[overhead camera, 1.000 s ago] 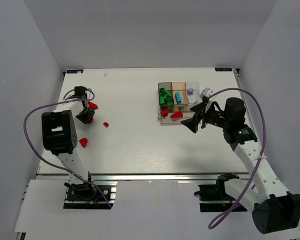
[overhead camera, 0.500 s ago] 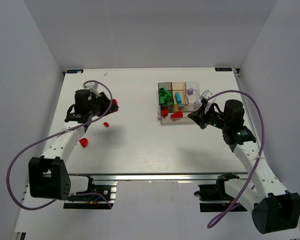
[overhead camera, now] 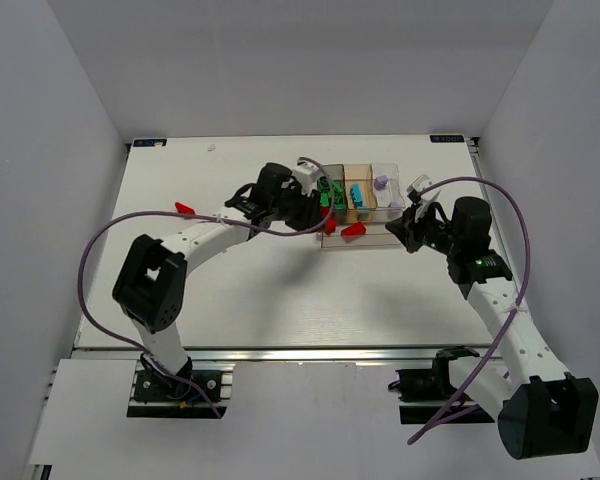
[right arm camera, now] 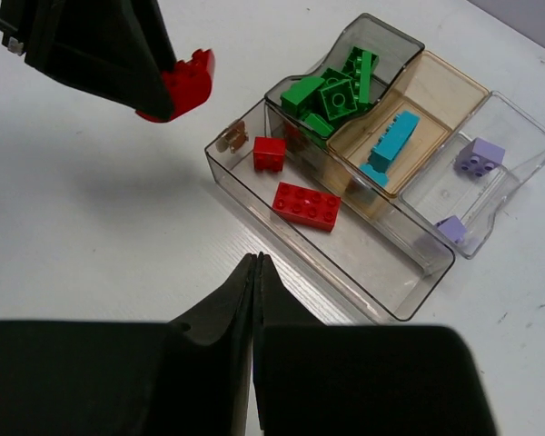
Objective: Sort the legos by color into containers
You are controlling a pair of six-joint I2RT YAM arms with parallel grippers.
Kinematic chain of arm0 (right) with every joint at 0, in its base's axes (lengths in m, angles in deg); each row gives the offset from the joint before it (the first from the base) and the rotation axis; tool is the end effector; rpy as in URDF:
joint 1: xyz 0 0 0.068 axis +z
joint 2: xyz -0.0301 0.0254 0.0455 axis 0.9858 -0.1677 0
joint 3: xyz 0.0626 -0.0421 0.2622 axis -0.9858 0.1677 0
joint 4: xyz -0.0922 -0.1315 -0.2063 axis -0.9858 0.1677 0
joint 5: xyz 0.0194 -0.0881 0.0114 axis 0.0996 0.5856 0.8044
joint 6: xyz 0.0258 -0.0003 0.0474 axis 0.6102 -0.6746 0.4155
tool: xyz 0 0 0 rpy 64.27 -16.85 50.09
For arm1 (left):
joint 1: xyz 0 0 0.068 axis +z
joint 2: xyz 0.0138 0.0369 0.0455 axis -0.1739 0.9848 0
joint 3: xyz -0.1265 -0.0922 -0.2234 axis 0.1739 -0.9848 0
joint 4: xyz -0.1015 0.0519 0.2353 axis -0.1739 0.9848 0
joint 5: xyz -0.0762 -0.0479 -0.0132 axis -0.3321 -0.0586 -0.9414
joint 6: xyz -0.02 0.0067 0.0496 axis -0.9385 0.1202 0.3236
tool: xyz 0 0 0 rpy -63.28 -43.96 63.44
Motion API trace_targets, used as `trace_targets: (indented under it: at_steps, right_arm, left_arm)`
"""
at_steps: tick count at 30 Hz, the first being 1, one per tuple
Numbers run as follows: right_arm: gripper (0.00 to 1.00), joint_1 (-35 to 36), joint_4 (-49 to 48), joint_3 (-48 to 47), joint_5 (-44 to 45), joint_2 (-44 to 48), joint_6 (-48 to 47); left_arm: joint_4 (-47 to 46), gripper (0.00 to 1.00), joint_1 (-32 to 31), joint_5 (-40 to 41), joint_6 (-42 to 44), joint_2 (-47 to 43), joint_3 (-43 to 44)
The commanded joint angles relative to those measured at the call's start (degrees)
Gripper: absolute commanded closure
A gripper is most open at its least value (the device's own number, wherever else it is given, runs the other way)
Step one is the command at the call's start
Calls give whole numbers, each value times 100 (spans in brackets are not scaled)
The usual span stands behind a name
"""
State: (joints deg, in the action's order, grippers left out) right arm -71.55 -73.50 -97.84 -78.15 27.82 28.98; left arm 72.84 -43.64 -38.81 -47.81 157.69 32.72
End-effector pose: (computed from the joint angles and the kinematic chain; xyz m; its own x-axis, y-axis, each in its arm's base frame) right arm 0.2162 0.0529 0.3023 -0.1236 -0.2344 -0.9643 -0.6898 0.7188 -0.0863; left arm 0.3215 -0.2301 0.2481 -0.6409 0.2190 -0.7357 0.6559 0.6541 -0.3767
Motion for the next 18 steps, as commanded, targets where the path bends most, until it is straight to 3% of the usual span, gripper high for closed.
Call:
trace_targets:
  at_steps: [1, 8, 14, 18]
  right_arm:
    - [100, -89, -221, 12, -69, -37, -51]
    - [100, -282, -142, 20, -244, -55, -68]
    - [100, -449, -115, 20, -402, -46, -77]
    - [100, -519, -115, 47, -473, -55, -86]
  left_arm:
    - [54, 100, -231, 663, 470, 302, 759]
    - [826, 89, -495, 1358, 654, 1753, 2466]
    - [1302, 66, -654, 1587, 734, 2378, 3328]
    - [1285, 48, -707, 1613, 751, 2361, 3320]
